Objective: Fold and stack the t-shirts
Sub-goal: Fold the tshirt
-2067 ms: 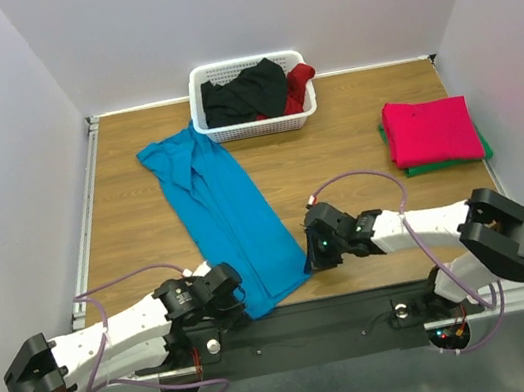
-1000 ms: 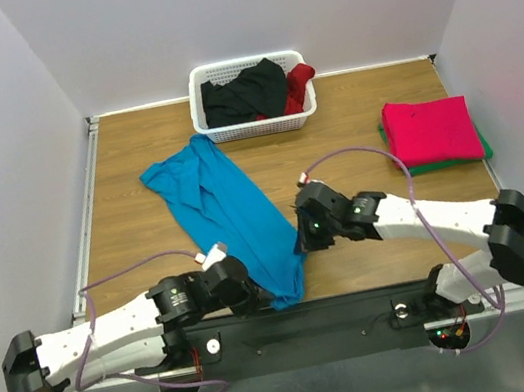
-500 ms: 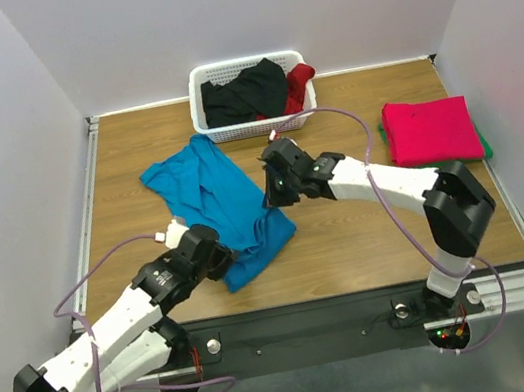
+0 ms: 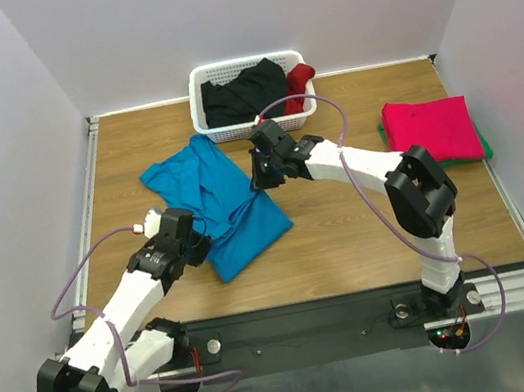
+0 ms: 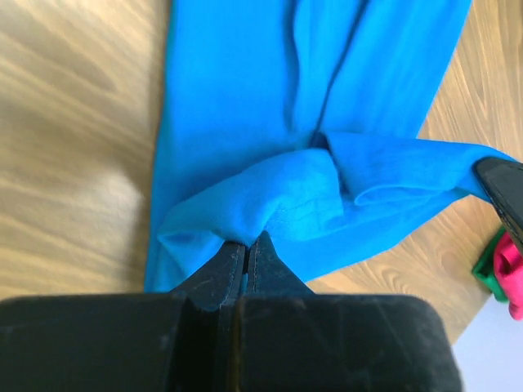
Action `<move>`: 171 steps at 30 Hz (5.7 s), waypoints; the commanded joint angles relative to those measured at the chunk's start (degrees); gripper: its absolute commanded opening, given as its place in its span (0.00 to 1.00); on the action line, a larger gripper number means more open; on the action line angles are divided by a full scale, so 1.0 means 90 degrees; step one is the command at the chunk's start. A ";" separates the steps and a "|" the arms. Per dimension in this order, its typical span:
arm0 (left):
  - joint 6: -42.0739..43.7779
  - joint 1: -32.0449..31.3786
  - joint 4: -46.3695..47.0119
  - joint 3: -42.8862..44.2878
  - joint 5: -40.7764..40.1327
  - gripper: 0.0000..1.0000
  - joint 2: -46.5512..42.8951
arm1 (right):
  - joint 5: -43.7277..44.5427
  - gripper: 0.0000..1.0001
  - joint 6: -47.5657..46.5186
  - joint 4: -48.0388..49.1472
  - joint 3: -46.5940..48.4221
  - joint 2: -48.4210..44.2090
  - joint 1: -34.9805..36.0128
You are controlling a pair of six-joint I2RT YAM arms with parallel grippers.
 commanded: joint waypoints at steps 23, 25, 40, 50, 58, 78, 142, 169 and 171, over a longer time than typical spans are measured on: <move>0.1404 0.1548 0.1132 0.0405 0.0456 0.35 0.1353 | -0.0661 0.09 -0.0532 0.0166 0.1795 0.1697 -0.0418; 0.1384 0.1577 0.1113 0.0454 0.0446 0.87 0.1324 | -0.0828 0.23 -0.0562 0.0166 0.1845 0.1727 -0.0447; 0.1267 0.1587 -0.0303 0.0162 -0.0160 0.98 -0.0834 | -0.1659 1.00 -0.1274 0.0370 -0.0079 -0.0021 0.0128; 0.1111 0.1587 -0.0810 -0.0220 -0.0101 0.98 -0.1548 | -0.1541 1.00 -0.1079 0.0488 0.0936 0.1032 0.0675; 0.1072 0.1587 -0.0937 -0.0103 -0.0170 0.98 -0.1499 | -0.1376 1.00 -0.1021 0.0507 0.1600 0.1600 0.0695; 0.1745 0.1587 -0.1552 0.0823 -0.0052 0.98 -0.1597 | -0.0887 1.00 -0.3683 0.0537 0.3850 0.2091 0.0500; 0.4295 0.1851 -0.0742 0.1733 0.0534 0.98 -0.0229 | 0.2648 0.87 0.5355 0.2324 -0.4395 -0.2600 0.2238; 0.4304 0.2280 -0.0703 0.1704 0.0602 0.98 -0.0229 | 0.2278 0.35 0.6020 0.2548 -0.3888 -0.0744 0.1711; 0.4314 0.2320 -0.0703 0.1704 0.0592 0.98 -0.0220 | 0.2209 0.35 0.5942 0.2548 -0.3781 -0.0598 0.1711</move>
